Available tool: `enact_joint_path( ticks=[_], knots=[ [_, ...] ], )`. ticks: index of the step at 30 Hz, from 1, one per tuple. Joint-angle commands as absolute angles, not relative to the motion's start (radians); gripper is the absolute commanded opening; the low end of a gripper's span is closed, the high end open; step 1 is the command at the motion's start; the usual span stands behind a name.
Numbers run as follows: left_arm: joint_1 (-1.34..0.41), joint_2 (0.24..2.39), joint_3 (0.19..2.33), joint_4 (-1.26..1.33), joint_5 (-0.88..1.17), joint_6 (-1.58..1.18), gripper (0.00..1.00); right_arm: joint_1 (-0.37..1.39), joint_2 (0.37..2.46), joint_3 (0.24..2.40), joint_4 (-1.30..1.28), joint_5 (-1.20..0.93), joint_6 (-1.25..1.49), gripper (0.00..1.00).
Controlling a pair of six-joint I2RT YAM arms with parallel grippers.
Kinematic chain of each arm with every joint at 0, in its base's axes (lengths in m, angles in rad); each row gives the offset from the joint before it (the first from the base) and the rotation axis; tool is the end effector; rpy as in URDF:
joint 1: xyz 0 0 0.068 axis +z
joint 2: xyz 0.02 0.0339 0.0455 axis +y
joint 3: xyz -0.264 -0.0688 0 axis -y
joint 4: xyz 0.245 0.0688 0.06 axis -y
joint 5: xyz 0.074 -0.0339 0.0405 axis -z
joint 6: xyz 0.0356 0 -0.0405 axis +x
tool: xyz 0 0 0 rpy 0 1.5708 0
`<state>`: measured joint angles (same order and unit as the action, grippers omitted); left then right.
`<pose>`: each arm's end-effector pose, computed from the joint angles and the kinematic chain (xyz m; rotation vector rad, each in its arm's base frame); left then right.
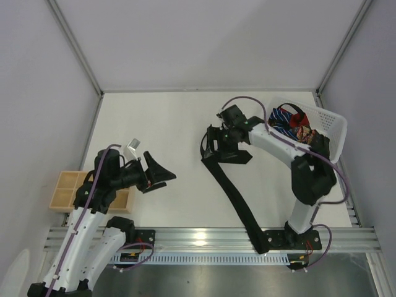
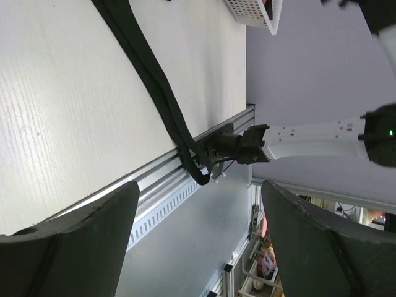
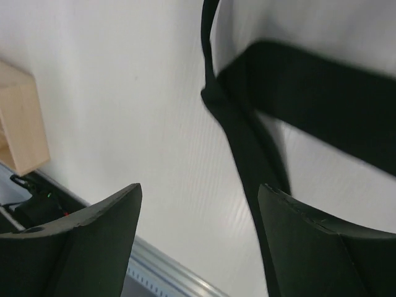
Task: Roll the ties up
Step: Move the tie to the center of the board, then flatten the tie
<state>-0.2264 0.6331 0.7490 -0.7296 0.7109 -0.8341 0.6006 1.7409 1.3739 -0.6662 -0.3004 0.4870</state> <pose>0.1177 -0.0509 0.2995 -0.2662 2.3335 -1.3436 0.2995 0.2179 0.2490 -0.2694 2.7276 0.7450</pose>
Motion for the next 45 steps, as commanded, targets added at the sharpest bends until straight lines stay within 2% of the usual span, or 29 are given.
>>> enact_joint_path(
  ticks=[1,5,15,21,24,25,27,28,30,31,34,35,37,42,45],
  knots=[
    [-0.233,0.58,0.724,-0.804,0.736,-0.905,0.87,0.575,1.883,1.512,-0.594,-0.385,0.347,0.82],
    [-0.232,0.529,0.703,-0.815,0.749,-0.923,0.88,0.557,2.018,1.591,-0.597,-0.413,0.275,0.81],
    [-0.232,0.517,0.693,-0.819,0.765,-0.919,0.89,0.542,2.112,1.6,-0.554,-0.474,0.232,0.74],
    [-0.232,0.528,0.686,-0.821,0.775,-0.908,0.89,0.543,2.138,1.606,-0.526,-0.505,0.236,0.65],
    [-0.232,0.532,0.686,-0.819,0.779,-0.908,0.89,0.545,2.158,1.612,-0.519,-0.524,0.25,0.58],
    [-0.232,0.534,0.689,-0.821,0.779,-0.905,0.89,0.545,2.17,1.617,-0.518,-0.529,0.265,0.49],
    [-0.232,0.54,0.696,-0.819,0.779,-0.902,0.89,0.543,2.186,1.647,-0.528,-0.546,0.284,0.36],
    [-0.232,0.546,0.699,-0.816,0.781,-0.899,0.88,0.542,2.192,1.663,-0.537,-0.564,0.297,0.18],
    [-0.232,0.551,0.712,-0.808,0.785,-0.896,0.88,0.54,2.2,1.724,-0.542,-0.63,0.34,0.03],
    [-0.232,0.555,0.718,-0.796,0.79,-0.897,0.88,0.535,2.189,1.765,-0.528,-0.664,0.38,0.0],
    [-0.232,0.561,0.739,-0.773,0.795,-0.908,0.88,0.523,2.152,1.801,-0.427,-0.843,0.48,0.0],
    [-0.232,0.563,0.744,-0.75,0.796,-0.914,0.88,0.514,2.105,1.793,-0.373,-0.892,0.589,0.0],
    [-0.232,0.563,0.758,-0.72,0.801,-0.936,0.89,0.503,2.051,1.72,-0.19,-0.989,0.705,0.0],
    [-0.232,0.537,0.657,-0.433,0.821,-1.129,0.91,0.502,1.928,1.55,0.178,-1.129,1.051,0.0],
    [-0.232,0.519,0.594,-0.231,0.773,-1.284,0.92,0.515,1.873,1.428,0.338,-1.16,1.15,0.0]
  ],
)
